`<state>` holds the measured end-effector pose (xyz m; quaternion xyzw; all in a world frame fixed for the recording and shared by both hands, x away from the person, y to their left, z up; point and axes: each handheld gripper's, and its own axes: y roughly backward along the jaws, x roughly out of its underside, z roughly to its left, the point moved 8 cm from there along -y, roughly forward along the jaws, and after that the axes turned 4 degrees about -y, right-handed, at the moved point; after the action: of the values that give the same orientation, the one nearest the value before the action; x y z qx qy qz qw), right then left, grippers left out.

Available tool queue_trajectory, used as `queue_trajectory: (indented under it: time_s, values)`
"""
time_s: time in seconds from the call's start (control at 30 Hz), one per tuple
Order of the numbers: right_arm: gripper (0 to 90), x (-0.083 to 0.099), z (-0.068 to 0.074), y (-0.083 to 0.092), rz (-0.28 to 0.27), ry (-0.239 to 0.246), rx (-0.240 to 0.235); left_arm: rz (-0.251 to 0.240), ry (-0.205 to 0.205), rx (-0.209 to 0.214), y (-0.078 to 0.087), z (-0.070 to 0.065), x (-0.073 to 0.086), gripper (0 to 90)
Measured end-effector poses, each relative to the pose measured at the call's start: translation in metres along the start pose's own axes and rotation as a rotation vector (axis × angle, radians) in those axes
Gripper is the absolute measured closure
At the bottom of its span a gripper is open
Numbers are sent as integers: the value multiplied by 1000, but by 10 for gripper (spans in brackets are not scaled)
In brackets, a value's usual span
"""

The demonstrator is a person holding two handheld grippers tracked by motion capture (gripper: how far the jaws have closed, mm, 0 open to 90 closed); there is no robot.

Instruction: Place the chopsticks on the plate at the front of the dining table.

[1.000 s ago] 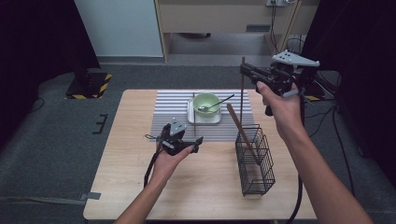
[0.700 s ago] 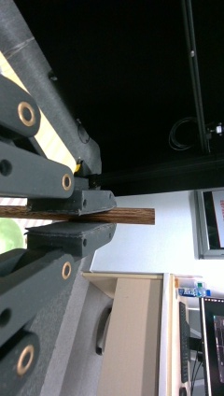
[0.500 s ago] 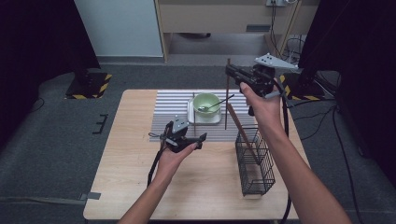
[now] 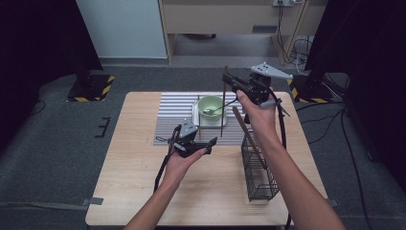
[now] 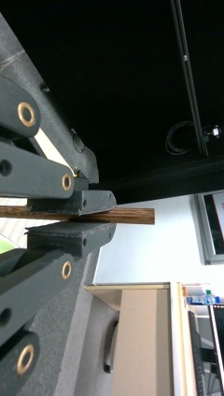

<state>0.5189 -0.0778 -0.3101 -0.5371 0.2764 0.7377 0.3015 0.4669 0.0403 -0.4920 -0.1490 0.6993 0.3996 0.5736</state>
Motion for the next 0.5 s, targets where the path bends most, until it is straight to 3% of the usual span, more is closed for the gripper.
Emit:
queue_trajectory:
  time_s: [0.3, 0.5]
  values:
    - [841, 9, 0, -4, 8, -34, -2, 2, -3, 16, -7, -7, 2, 151]
    - [840, 10, 3, -3, 7, -54, -12, -4, -7, 13, -10, -10, 2, 220]
